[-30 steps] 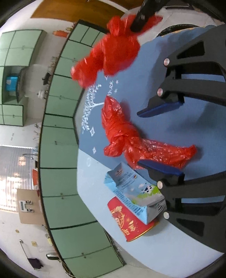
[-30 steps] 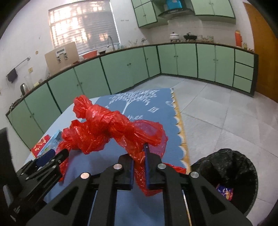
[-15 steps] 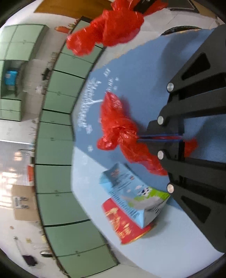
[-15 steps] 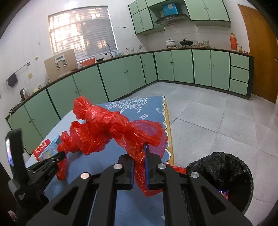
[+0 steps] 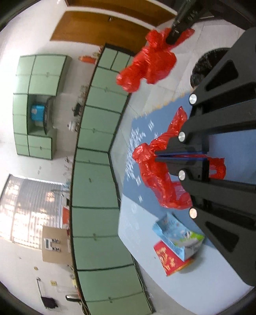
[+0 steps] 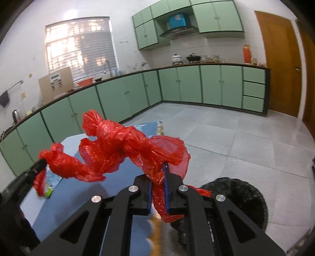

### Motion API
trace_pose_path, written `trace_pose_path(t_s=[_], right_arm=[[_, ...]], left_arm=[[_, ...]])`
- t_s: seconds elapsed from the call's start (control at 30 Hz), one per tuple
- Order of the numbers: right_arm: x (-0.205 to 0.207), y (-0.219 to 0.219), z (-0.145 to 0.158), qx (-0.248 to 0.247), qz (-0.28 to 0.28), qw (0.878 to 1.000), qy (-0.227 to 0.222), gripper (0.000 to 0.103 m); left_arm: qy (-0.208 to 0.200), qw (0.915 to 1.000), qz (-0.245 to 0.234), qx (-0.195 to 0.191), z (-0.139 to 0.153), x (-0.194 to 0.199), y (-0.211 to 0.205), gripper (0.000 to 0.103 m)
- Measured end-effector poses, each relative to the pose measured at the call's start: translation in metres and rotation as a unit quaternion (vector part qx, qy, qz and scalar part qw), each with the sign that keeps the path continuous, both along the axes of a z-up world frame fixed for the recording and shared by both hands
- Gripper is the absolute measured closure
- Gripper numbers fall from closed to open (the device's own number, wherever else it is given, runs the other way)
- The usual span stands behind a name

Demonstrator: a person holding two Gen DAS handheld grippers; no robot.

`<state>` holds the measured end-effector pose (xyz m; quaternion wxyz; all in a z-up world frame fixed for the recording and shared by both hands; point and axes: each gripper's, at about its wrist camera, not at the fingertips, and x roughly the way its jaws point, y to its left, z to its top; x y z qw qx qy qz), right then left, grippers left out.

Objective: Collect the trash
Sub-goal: 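Carry the red plastic bag over the bin and open both tools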

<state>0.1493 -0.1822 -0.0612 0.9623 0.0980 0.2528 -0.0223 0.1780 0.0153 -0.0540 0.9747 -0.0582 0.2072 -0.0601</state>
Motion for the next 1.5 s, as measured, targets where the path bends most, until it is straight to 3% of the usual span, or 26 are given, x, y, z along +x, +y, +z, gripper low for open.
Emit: trace_pose_path(t_s=[0.37, 0.63, 0.97, 1.1, 1.2, 1.27, 1.33, 1.5], right_arm=[[-0.049, -0.084, -0.005, -0.006, -0.106, 0.994, 0.007, 0.093], [-0.066, -0.130, -0.033, -0.029, -0.166, 0.985, 0.039, 0.093], [-0.069, -0.176, -0.082, -0.013, -0.200, 0.975, 0.095, 0.093], [-0.064, -0.181, -0.093, -0.008, -0.196, 0.975, 0.104, 0.087], [-0.055, -0.187, -0.102, -0.001, -0.188, 0.976, 0.110, 0.074], [-0.052, -0.191, -0.107, 0.010, -0.185, 0.976, 0.113, 0.070], [-0.051, -0.197, -0.108, 0.020, -0.184, 0.976, 0.113, 0.064], [-0.055, -0.200, -0.096, 0.027, -0.185, 0.978, 0.097, 0.061]], left_arm=[[-0.030, 0.9934, -0.110, -0.012, 0.016, -0.022, -0.098, 0.103], [-0.013, 0.9858, -0.167, 0.001, -0.014, -0.026, -0.182, 0.103], [0.043, 0.9801, -0.190, 0.039, -0.066, 0.002, -0.249, 0.102], [0.062, 0.9776, -0.196, 0.045, -0.080, 0.012, -0.263, 0.098], [0.068, 0.9768, -0.196, 0.051, -0.084, 0.020, -0.266, 0.098], [0.075, 0.9767, -0.194, 0.052, -0.087, 0.025, -0.265, 0.086], [0.078, 0.9777, -0.189, 0.049, -0.088, 0.028, -0.262, 0.083], [0.062, 0.9812, -0.178, 0.039, -0.073, 0.027, -0.247, 0.083]])
